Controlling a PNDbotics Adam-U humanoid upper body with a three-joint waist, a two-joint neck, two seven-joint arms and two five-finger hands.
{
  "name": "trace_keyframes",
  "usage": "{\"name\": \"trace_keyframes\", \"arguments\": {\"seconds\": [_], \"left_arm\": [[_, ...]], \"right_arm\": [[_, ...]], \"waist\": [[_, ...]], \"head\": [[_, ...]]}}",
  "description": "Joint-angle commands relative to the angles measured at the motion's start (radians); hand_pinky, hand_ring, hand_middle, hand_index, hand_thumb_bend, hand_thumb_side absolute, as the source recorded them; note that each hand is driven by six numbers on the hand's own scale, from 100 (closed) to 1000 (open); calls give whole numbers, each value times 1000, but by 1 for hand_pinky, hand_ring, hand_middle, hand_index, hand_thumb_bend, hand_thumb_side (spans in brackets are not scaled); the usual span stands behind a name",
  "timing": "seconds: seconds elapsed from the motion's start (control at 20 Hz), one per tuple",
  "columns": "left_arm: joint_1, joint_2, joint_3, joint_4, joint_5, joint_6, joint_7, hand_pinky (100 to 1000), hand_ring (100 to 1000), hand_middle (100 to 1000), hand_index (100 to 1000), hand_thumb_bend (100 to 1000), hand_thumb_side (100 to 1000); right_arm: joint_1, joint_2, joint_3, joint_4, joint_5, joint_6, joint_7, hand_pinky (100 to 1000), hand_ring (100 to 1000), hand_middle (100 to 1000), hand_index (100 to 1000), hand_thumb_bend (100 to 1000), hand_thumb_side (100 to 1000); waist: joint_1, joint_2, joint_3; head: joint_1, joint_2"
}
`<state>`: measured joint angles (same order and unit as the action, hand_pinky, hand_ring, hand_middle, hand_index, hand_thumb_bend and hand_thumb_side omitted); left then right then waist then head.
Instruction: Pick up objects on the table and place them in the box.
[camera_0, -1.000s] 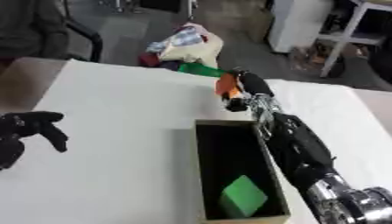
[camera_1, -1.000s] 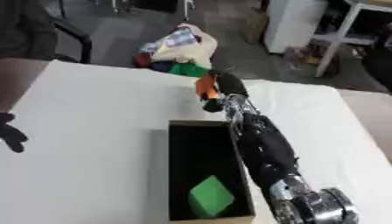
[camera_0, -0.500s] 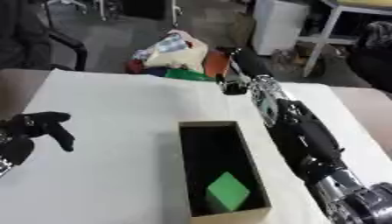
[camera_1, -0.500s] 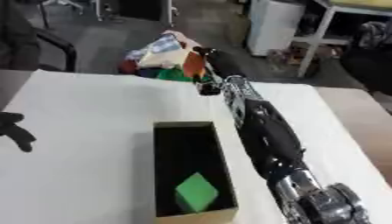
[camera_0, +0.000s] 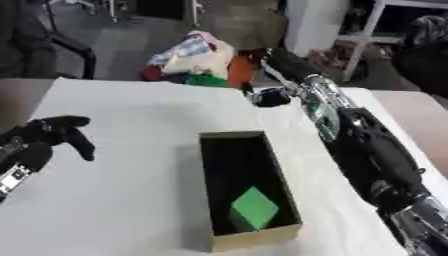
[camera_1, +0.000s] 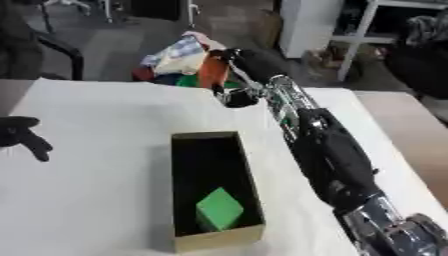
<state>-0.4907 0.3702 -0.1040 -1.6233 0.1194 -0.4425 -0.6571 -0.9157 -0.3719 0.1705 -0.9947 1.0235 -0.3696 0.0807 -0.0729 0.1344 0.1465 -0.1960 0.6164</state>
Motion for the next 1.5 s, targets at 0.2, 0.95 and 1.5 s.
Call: {"name": "trace_keyframes", "arguments": {"seconds": [0.2,0.95,1.5], "left_arm": [[0,5,22,-15,10,2,-11,690,572,566,909,100,930],[19,-6,30,-14,15,21,-14,689,574,572,915,100,936],[28,-18,33,-15,16,31,-15,689,575,574,921,100,938]], "right_arm": [[35,-69,96,-77,-107,-102,66,776,682,478,964,100,461],[124,-105,126,-18,-353,-341,264,791,713,511,973,100,633],[147,-109,120,-146,-515,-267,428,839,815,926,1000,100,830]], "waist": [[8,-23,-14],[13,-30,-42],[19,-32,-50]], "head": [[7,16],[9,30],[7,35]]}}
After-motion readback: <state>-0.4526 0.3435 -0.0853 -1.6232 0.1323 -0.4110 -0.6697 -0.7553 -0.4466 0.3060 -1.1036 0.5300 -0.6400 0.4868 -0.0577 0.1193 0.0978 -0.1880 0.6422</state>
